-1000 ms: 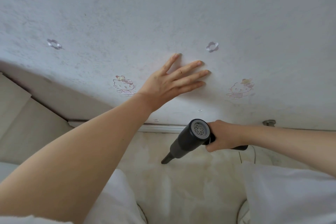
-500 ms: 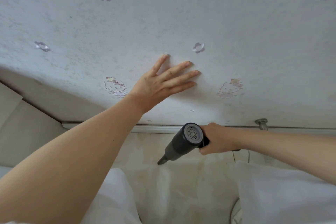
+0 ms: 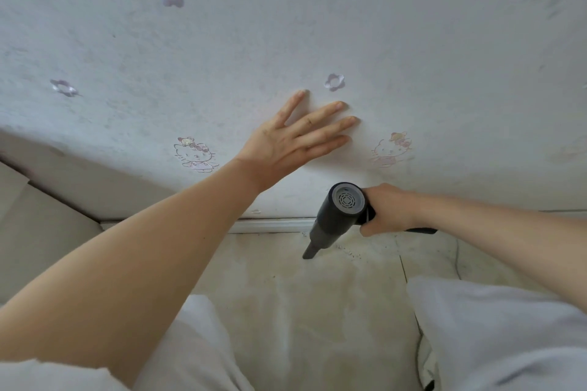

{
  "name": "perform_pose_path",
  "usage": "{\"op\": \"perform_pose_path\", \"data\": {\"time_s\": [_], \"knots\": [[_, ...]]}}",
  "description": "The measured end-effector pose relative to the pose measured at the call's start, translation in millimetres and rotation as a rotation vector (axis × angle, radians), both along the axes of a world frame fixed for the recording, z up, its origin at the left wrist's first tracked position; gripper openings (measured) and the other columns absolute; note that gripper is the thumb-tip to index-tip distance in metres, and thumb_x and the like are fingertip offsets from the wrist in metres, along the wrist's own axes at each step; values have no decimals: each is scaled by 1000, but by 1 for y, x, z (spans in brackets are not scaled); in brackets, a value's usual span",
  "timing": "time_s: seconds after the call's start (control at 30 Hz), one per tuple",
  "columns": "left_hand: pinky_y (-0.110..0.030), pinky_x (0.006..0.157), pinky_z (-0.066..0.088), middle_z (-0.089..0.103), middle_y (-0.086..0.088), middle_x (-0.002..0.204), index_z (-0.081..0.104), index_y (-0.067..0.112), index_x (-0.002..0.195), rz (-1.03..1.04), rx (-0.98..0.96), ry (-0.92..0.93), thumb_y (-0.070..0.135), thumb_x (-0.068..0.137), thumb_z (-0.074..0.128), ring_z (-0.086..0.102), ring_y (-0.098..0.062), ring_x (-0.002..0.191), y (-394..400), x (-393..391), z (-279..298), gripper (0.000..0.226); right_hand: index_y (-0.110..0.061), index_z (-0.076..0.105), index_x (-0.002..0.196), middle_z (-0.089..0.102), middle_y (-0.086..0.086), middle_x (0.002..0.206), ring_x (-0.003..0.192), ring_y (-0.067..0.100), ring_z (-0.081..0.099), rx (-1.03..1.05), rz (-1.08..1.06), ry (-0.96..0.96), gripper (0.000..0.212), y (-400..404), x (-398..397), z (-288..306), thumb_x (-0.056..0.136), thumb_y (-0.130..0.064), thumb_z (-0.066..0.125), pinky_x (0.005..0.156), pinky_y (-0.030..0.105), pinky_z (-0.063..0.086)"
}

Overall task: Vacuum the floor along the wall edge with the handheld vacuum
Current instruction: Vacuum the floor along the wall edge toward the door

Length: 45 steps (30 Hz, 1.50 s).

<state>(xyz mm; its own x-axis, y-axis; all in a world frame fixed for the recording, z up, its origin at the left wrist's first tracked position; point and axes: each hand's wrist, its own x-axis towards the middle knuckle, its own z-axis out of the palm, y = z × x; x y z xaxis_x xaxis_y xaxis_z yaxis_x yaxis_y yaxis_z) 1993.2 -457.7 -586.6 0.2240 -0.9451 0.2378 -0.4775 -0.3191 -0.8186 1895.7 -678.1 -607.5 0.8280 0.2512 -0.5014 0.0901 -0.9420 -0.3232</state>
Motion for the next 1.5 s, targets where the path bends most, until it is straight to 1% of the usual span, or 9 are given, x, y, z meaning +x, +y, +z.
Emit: {"op": "perform_pose_path", "data": {"time_s": [0.23, 0.43, 0.7, 0.83, 1.0, 1.13, 1.23, 1.33, 1.5], "knots": [[-59, 117, 7, 1, 5, 166, 3, 28, 159, -16, -13, -1, 2, 89, 57, 11, -24, 152, -5, 2, -2, 92, -38, 35, 70, 49, -11, 65, 59, 5, 46, 31, 79, -31, 38, -16, 3, -3, 75, -16, 66, 54, 23, 37], [-60, 116, 13, 8, 7, 165, 5, 29, 159, 28, 0, 0, -4, 94, 40, 16, -23, 151, -9, -5, -1, 80, -34, 37, 78, 52, -6, 67, 61, 14, 48, 39, 114, -43, 32, -31, 1, -9, 76, -17, 63, 57, 26, 39], [-64, 113, 10, 3, 3, 166, 0, 26, 159, 109, 9, 52, -12, 86, 31, 12, -26, 151, -24, -21, 7, 88, -33, 37, 85, 57, -1, 72, 61, 18, 50, 74, 96, -67, 30, -43, 2, -15, 76, -19, 61, 56, 32, 43], [-64, 113, 12, 3, 3, 166, 1, 24, 159, 97, 2, 39, -14, 87, 36, 13, -27, 151, -26, -20, 4, 89, -32, 38, 87, 56, -3, 70, 61, 17, 50, 91, 83, -70, 29, -46, 5, -19, 76, -20, 62, 57, 31, 43], [-58, 116, 16, 6, 4, 166, 5, 21, 159, 48, 94, 24, -12, 95, 17, 18, -28, 150, -25, -14, 13, 73, -39, 33, 74, 52, -5, 66, 58, 17, 48, 63, 93, -54, 33, -39, 11, -14, 73, -22, 62, 53, 33, 40], [-57, 117, 12, 3, 4, 166, 4, 21, 159, 13, 153, -13, -1, 96, 34, 16, -26, 151, -22, -8, 18, 74, -39, 31, 73, 48, -6, 62, 58, 18, 46, 90, 91, -62, 37, -25, 20, -5, 73, -21, 63, 54, 30, 36], [-57, 117, 14, 3, 4, 165, 6, 22, 159, 10, 116, -9, -3, 97, 37, 17, -26, 151, -25, -10, 14, 74, -35, 31, 86, 48, -7, 65, 61, 19, 47, 44, 93, -69, 37, -21, 20, -5, 75, -22, 63, 55, 32, 39], [-59, 118, 10, -3, 1, 166, 4, 23, 159, 31, 106, 14, -2, 90, 49, 10, -29, 152, -25, -12, 11, 86, -36, 30, 90, 51, -7, 71, 65, 19, 50, 12, 97, -77, 39, -21, 15, -6, 76, -23, 64, 58, 33, 43], [-60, 118, 3, -18, -2, 164, -3, 24, 159, 87, 121, 32, -3, 84, 54, -6, -33, 151, -25, -16, 14, 97, -34, 31, 91, 50, -7, 69, 67, 22, 52, -15, 75, -82, 39, -26, 4, -3, 76, -20, 65, 62, 36, 48]]}}
